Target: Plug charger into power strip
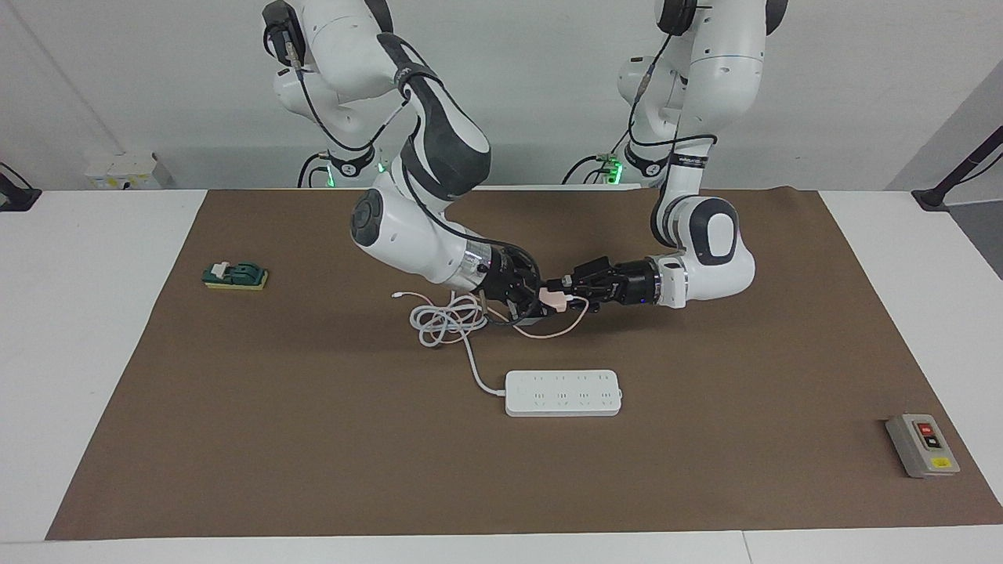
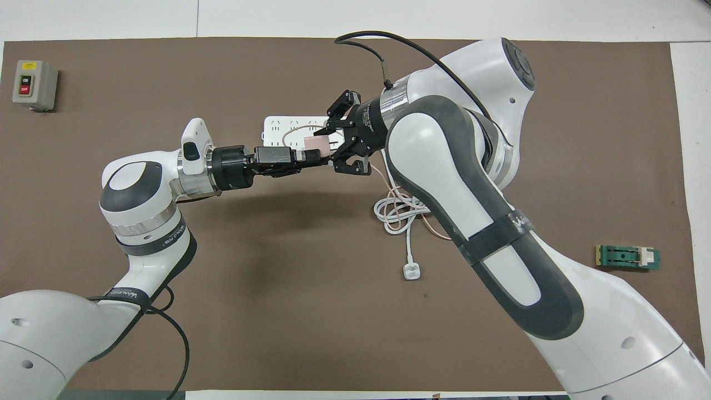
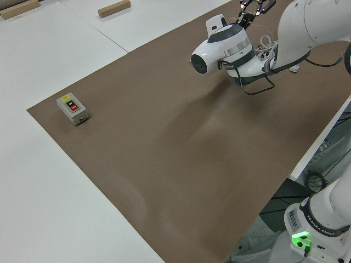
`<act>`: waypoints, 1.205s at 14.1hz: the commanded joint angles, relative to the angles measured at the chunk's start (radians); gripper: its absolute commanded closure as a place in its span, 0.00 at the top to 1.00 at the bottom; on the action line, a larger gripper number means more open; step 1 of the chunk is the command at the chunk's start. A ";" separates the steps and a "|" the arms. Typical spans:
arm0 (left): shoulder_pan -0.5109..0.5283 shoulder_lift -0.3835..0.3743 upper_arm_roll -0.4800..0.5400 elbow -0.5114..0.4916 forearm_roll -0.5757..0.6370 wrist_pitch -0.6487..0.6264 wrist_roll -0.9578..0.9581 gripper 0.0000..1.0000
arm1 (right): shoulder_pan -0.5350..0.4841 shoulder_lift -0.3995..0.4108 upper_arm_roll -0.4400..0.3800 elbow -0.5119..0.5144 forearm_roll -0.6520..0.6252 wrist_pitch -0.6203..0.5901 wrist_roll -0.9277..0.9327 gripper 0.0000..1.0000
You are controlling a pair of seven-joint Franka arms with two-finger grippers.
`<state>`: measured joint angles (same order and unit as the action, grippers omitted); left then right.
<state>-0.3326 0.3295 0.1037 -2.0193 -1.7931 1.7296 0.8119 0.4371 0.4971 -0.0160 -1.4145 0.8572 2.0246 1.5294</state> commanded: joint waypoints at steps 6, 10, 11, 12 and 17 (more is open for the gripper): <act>-0.020 -0.001 0.016 -0.001 -0.009 0.014 0.046 0.00 | -0.011 0.000 -0.001 0.026 0.016 0.002 0.034 1.00; -0.003 0.003 0.019 0.059 0.014 0.053 0.036 0.00 | -0.050 -0.014 -0.004 0.049 0.023 -0.032 0.035 1.00; -0.002 -0.003 0.019 0.070 0.026 0.091 0.029 0.00 | -0.054 -0.017 -0.008 0.055 0.017 -0.043 0.046 1.00; 0.000 -0.019 0.017 0.074 0.053 0.147 0.007 0.00 | -0.075 -0.025 -0.007 0.060 0.014 -0.056 0.052 1.00; 0.029 -0.130 0.033 0.177 0.410 0.231 -0.288 0.00 | -0.170 -0.098 -0.009 0.061 -0.067 -0.102 0.054 1.00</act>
<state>-0.3283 0.2530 0.1267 -1.8708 -1.5097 1.9468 0.6330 0.2983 0.4315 -0.0284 -1.3519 0.8371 1.9583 1.5579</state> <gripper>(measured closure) 0.714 0.000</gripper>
